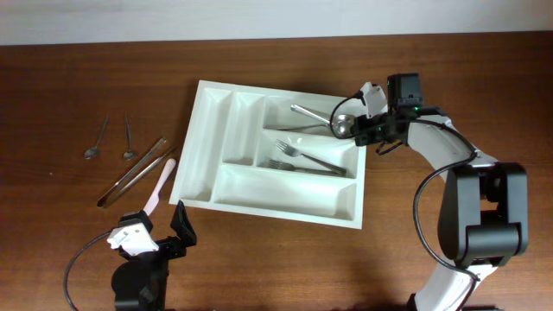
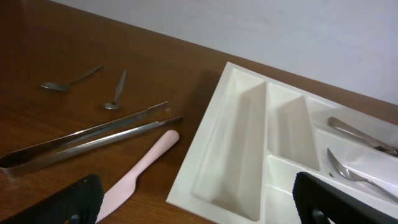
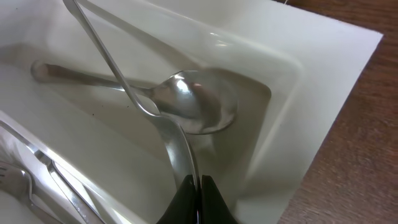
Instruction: Pack container
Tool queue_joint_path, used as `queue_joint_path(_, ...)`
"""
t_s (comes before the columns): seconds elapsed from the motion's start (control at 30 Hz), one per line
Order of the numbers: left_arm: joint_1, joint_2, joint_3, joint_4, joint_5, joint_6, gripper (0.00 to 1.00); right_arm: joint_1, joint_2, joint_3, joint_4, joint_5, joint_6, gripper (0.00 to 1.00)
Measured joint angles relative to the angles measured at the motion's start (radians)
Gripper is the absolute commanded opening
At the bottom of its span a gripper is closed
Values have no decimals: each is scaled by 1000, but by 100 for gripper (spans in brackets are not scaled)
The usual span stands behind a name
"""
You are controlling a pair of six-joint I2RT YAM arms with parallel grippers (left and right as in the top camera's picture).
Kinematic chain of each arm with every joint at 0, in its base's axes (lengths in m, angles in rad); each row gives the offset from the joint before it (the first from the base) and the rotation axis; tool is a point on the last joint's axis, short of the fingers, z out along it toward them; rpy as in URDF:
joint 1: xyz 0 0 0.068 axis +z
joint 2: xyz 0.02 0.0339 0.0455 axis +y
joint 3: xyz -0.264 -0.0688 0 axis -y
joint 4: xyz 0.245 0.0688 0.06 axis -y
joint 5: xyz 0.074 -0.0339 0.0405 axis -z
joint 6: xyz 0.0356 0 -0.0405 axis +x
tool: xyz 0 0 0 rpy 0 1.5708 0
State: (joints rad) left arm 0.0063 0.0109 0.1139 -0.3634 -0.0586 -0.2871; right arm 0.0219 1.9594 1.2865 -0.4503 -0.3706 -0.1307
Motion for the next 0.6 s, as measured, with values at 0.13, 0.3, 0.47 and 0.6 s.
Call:
queue_joint_path(0.13,0,0,0,0,0,0,99,-24,0,0,-11,0,1,17)
queue_joint_path(0.3,0,0,0,0,0,0,99,-40,0,5,-13,5,15,99)
queue_joint_path(0.47,0,0,0,0,0,0,99,-56,0,6,-22,34,15,99)
queue_joint_path(0.6,0,0,0,0,0,0,99,-61,1,27,-58,41,15,99)
